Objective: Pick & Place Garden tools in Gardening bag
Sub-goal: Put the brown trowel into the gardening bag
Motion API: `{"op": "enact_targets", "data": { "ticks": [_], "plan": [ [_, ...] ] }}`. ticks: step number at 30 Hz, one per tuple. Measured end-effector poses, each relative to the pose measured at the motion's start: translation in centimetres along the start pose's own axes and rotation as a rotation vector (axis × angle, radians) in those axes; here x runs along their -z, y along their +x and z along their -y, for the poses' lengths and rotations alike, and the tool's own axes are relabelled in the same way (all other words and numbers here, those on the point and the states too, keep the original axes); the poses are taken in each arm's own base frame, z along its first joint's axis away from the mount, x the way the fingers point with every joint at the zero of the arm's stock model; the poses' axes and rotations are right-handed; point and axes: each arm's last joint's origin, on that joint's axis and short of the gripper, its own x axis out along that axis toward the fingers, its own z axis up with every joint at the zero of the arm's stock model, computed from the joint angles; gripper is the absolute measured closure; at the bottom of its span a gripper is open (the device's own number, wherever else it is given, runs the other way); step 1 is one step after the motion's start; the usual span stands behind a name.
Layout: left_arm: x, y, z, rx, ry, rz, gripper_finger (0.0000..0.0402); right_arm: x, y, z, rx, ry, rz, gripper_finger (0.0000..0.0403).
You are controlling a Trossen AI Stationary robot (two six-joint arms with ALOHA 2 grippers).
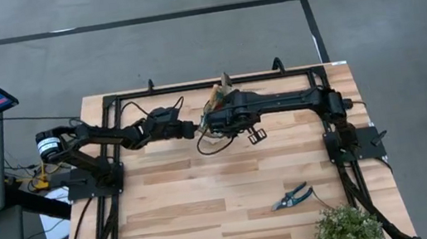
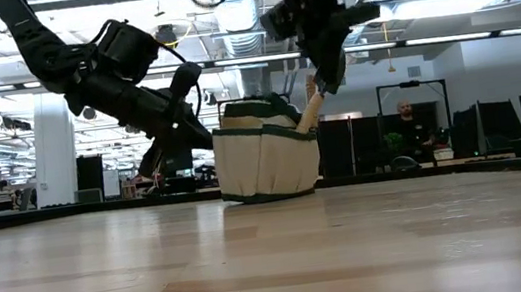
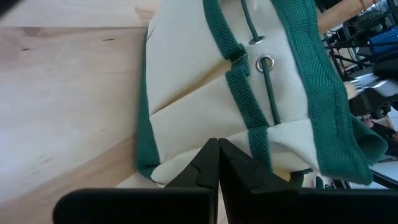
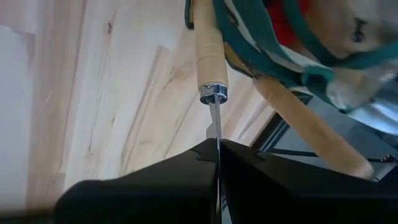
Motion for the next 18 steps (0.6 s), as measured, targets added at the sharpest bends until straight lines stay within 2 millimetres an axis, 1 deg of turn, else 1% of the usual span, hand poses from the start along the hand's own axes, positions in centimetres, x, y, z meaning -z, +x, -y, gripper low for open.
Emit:
{"op": "enact_targets", "data": {
  "ticks": [3, 6, 15, 18],
  "plan": [
    [-0.02, 0.06, 0.23, 0.001, 0.002, 0.005, 0.0398, -0.39, 0.55, -0.09, -0.008, -0.003, -0.013, 0.0402],
    [-0.12, 0.09, 0.35, 0.003, 0.003, 0.011, 0.0398, -0.17, 0.23, -0.04, -0.003, 0.000, -0.006, 0.0398],
    [-0.13, 0.09, 0.33, 0.000, 0.003, 0.013, 0.0398, -0.36, 0.27, -0.17, -0.004, -0.022, -0.001, 0.0393],
    [-0.15, 0.09, 0.34, -0.001, 0.003, 0.018, 0.0397, -0.54, 0.17, -0.29, 0.001, -0.035, 0.009, 0.0377]
  ]
}}
